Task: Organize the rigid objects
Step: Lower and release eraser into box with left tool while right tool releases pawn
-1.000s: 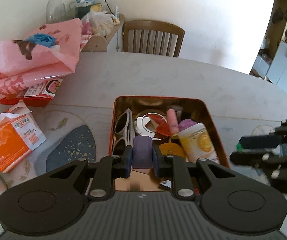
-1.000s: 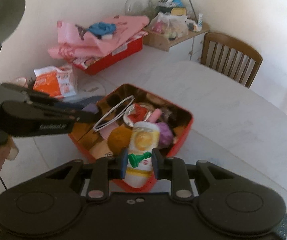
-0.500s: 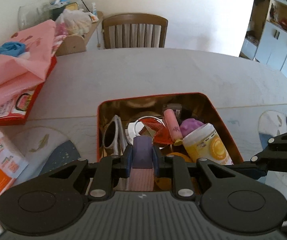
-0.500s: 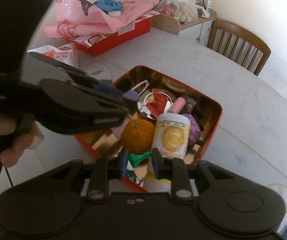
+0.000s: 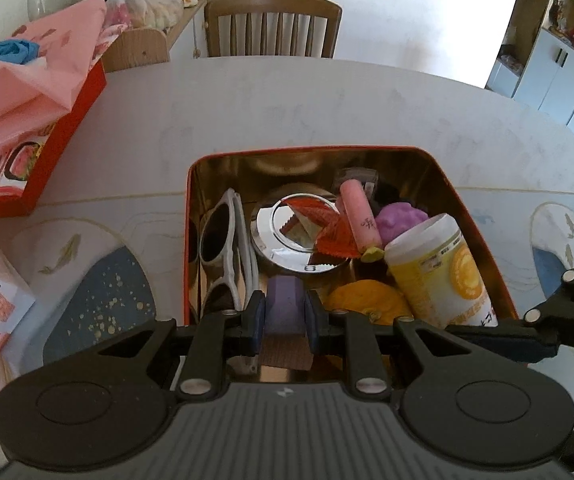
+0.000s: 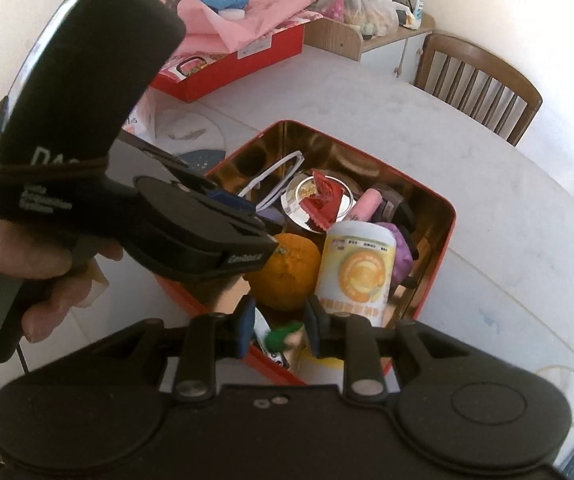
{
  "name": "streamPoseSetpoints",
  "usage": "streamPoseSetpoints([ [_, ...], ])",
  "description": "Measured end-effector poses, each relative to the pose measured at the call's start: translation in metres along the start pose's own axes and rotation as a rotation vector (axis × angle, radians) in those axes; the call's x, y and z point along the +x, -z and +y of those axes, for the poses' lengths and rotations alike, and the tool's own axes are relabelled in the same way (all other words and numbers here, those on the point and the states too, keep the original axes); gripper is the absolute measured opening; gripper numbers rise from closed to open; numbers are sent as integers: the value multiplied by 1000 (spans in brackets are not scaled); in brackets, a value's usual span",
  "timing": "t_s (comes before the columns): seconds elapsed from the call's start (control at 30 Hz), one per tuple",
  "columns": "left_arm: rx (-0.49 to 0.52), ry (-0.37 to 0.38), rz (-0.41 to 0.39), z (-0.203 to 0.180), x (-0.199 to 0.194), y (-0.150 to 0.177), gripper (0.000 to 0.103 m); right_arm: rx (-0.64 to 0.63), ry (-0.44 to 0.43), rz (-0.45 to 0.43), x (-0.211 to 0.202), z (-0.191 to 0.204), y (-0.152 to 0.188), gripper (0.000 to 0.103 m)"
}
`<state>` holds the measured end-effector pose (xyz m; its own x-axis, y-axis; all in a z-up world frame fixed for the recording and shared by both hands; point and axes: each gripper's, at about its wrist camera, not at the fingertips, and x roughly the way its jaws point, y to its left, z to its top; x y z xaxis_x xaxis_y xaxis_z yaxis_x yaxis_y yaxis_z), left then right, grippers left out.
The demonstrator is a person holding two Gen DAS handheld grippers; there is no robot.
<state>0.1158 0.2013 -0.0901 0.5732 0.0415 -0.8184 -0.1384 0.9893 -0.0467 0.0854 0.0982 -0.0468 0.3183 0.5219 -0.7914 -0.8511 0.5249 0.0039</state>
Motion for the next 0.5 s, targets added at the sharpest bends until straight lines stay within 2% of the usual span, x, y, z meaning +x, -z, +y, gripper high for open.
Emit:
streamPoseSetpoints([
  [0.17,-4,-1,0,-1,-2,2,21,48,-19,-1,-5,-6,1,30],
  [0.5,-35,9,-29,0,-26,7,21,151,-22,-31,-21,-22,6,43],
])
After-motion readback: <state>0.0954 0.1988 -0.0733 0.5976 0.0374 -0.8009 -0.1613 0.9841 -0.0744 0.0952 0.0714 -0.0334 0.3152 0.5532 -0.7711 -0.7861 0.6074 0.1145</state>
